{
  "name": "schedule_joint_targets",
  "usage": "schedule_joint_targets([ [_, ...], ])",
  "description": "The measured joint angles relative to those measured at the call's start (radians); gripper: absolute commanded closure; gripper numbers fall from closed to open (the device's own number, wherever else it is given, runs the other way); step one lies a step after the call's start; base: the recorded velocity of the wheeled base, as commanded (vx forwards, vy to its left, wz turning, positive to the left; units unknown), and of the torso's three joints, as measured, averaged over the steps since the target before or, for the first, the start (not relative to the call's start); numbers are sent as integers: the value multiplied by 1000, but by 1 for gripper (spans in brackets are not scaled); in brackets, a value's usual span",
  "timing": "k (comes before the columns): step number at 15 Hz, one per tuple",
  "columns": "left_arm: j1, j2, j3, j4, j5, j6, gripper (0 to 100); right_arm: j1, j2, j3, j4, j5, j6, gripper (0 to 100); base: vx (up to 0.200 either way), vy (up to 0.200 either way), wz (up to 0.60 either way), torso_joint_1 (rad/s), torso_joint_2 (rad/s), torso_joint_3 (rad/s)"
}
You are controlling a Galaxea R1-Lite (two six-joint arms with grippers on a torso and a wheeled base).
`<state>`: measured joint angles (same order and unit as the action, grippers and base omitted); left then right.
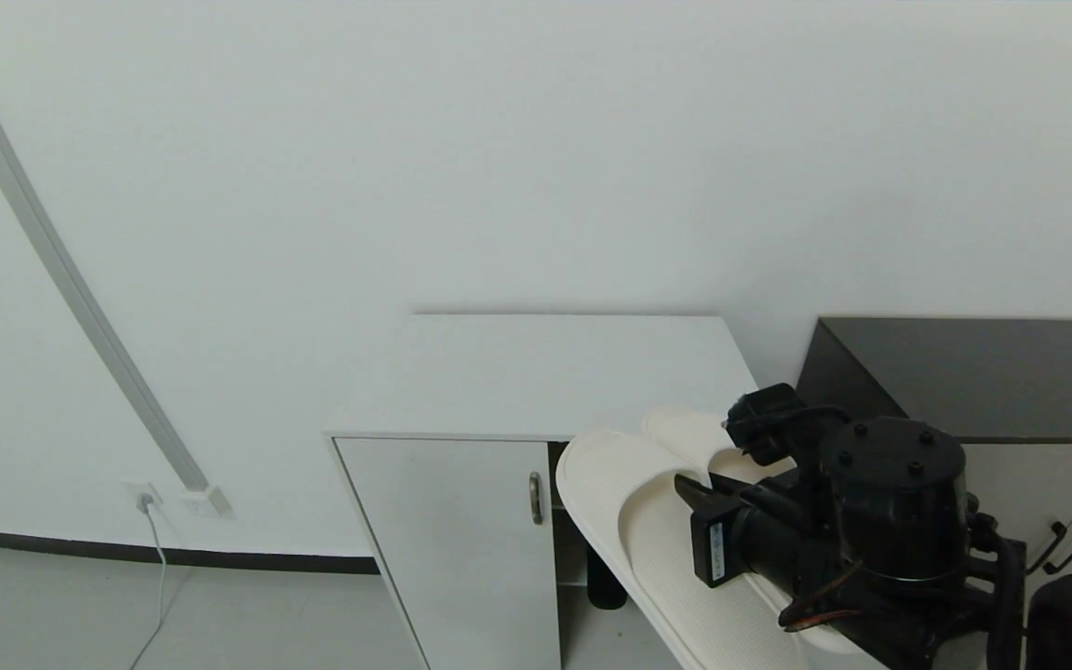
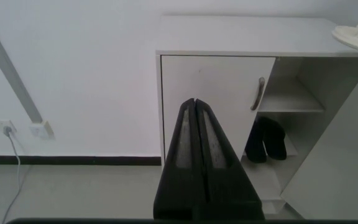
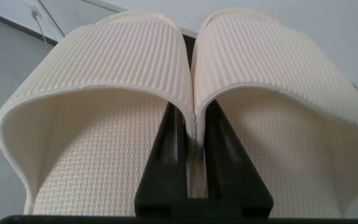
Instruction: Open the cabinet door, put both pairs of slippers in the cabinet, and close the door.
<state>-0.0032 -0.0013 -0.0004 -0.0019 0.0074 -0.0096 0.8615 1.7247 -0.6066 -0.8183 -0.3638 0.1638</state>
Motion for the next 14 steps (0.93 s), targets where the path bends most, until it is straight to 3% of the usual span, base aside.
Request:
schedule_joint_targets([
  [7, 0, 0, 0, 1, 0, -1, 100, 0, 12, 4, -9, 0, 0, 100, 0, 0, 0, -158, 369, 201],
  [14, 0, 0, 0, 1, 0, -1, 100, 0, 16, 6, -9, 0, 0, 100, 0, 0, 0, -225, 533, 315],
])
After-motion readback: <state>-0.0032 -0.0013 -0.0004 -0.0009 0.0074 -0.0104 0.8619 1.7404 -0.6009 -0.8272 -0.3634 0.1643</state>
